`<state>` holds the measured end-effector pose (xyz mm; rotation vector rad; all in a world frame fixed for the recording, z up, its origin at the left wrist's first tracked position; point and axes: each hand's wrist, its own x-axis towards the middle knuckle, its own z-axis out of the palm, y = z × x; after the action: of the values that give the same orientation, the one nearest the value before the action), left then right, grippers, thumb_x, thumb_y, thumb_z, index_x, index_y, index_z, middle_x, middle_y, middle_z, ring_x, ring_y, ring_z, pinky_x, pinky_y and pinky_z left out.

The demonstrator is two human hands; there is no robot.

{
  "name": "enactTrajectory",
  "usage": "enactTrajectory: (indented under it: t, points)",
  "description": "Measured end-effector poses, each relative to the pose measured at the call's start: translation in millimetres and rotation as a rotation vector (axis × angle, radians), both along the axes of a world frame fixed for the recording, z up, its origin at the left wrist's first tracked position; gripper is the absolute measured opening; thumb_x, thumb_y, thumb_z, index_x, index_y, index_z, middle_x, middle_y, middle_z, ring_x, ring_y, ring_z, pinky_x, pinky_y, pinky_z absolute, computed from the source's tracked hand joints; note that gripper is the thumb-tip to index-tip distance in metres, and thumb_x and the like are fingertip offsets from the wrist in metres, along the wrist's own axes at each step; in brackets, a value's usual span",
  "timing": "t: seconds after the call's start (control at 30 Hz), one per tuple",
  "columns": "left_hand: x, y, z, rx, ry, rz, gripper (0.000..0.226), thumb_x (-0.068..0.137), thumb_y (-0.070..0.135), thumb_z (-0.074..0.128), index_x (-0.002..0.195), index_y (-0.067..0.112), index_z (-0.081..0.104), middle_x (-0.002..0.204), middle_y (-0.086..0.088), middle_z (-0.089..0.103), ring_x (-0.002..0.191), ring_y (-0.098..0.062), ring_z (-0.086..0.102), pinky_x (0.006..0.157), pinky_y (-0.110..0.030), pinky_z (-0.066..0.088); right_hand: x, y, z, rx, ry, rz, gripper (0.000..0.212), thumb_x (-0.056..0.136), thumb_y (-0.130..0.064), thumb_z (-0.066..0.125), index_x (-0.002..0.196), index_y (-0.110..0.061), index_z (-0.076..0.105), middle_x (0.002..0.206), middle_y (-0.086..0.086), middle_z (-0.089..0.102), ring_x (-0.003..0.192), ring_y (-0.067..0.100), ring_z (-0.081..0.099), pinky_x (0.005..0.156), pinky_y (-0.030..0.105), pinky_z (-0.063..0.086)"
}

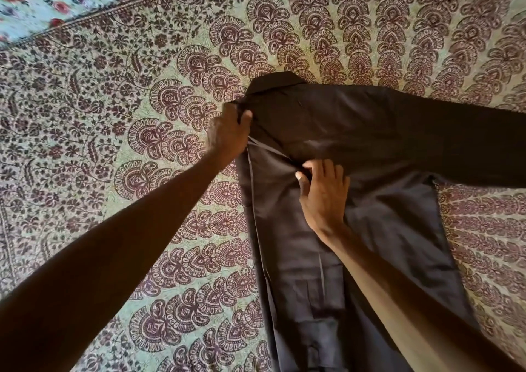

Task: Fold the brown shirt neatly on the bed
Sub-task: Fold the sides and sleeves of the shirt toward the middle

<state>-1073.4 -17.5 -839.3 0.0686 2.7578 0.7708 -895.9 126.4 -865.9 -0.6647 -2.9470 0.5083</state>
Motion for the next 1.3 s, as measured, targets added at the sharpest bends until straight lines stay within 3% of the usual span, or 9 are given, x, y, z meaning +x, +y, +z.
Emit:
enactTrajectory:
  t: [0.1, 0.3, 0.43, 0.57, 0.7, 0.87, 1.0, 1.1, 1.3]
  points:
    - [18, 2, -3, 0.154, -0.111, 0.052, 0.056, 0.089, 0.027, 0.065, 0.131, 0.006, 0.034, 0.115, -0.023, 0.063, 0.105, -0.041, 0.061, 0.085, -0.041, 0.050, 11, -4, 3, 0.030, -0.033, 0.106, 0.032, 0.090, -0.040, 0.058, 0.117, -0.025, 0.055, 0.117, 0.002, 0.055, 0.106, 0.026, 0.049, 0.084, 0.042, 0.040]
    - [11, -12, -13, 0.255, -0.097, 0.191, 0.065, 0.090, 0.015, 0.060, 0.139, 0.007, 0.019, 0.112, -0.023, 0.064, 0.099, -0.039, 0.064, 0.087, -0.045, 0.055, 40, -15, -6, 0.118, -0.157, 0.440, 0.058, 0.095, -0.039, 0.048, 0.148, -0.022, 0.034, 0.159, 0.011, 0.024, 0.145, 0.033, 0.024, 0.114, 0.049, 0.026]
    - [-2, -19, -13, 0.307, -0.076, 0.126, 0.050, 0.090, 0.003, 0.054, 0.131, 0.008, 0.026, 0.085, -0.012, 0.059, 0.074, -0.030, 0.061, 0.059, -0.024, 0.051, 47, -14, -13, 0.127, -0.267, 0.431, 0.065, 0.099, -0.050, 0.036, 0.155, -0.027, 0.015, 0.164, 0.011, -0.002, 0.150, 0.034, -0.002, 0.118, 0.056, 0.013]
    - [-15, -22, -16, 0.183, 0.022, 0.003, 0.044, 0.085, -0.004, 0.051, 0.124, 0.010, 0.036, 0.075, -0.008, 0.053, 0.062, -0.020, 0.051, 0.055, -0.029, 0.042, 53, -17, -10, 0.148, -0.280, 0.461, 0.066, 0.099, -0.055, 0.032, 0.156, -0.027, 0.012, 0.164, 0.009, -0.005, 0.150, 0.033, -0.006, 0.118, 0.058, 0.010]
    - [-26, -24, -21, 0.084, 0.040, -0.075, 0.025, 0.080, -0.003, 0.048, 0.098, 0.011, 0.059, 0.087, -0.014, 0.066, 0.079, -0.031, 0.063, 0.063, -0.028, 0.043, 62, -21, -17, 0.121, -0.289, 0.519, 0.068, 0.098, -0.059, 0.030, 0.155, -0.026, 0.015, 0.164, 0.006, -0.004, 0.151, 0.032, -0.003, 0.118, 0.058, 0.010]
    - [-23, -20, -22, 0.081, 0.006, 0.034, 0.018, 0.084, 0.007, 0.053, 0.093, 0.017, 0.064, 0.103, -0.012, 0.067, 0.093, -0.026, 0.063, 0.072, -0.026, 0.043, 65, -22, -20, 0.112, -0.316, 0.484, 0.067, 0.099, -0.060, 0.026, 0.156, -0.027, 0.011, 0.164, 0.006, -0.005, 0.151, 0.031, -0.005, 0.119, 0.057, 0.008]
    - [32, -16, -15, -0.043, 0.290, -0.012, 0.023, 0.091, 0.024, 0.049, 0.113, 0.016, 0.053, 0.124, -0.015, 0.048, 0.111, -0.029, 0.050, 0.091, -0.041, 0.043, 66, -23, -18, 0.112, -0.307, 0.478, 0.068, 0.098, -0.059, 0.029, 0.156, -0.025, 0.014, 0.164, 0.008, -0.002, 0.151, 0.032, -0.002, 0.118, 0.059, 0.010]
    - [103, -14, -11, -0.059, 0.431, -0.170, 0.023, 0.094, 0.023, 0.049, 0.116, 0.015, 0.052, 0.120, -0.014, 0.052, 0.101, -0.028, 0.049, 0.091, -0.042, 0.038, 79, -24, -10, 0.134, -0.266, 0.479, 0.071, 0.098, -0.057, 0.034, 0.156, -0.021, 0.015, 0.164, 0.012, 0.000, 0.151, 0.031, 0.000, 0.118, 0.059, 0.010]
    - [237, -44, -36, -0.162, 0.235, -0.382, 0.051, 0.097, 0.034, 0.047, 0.144, 0.016, 0.039, 0.153, -0.007, 0.034, 0.141, -0.027, 0.031, 0.111, -0.050, 0.030, 154, -41, -1, 0.146, -0.307, 0.454, 0.075, 0.095, -0.057, 0.039, 0.155, -0.018, 0.017, 0.164, 0.012, 0.002, 0.151, 0.030, 0.002, 0.118, 0.059, 0.011]
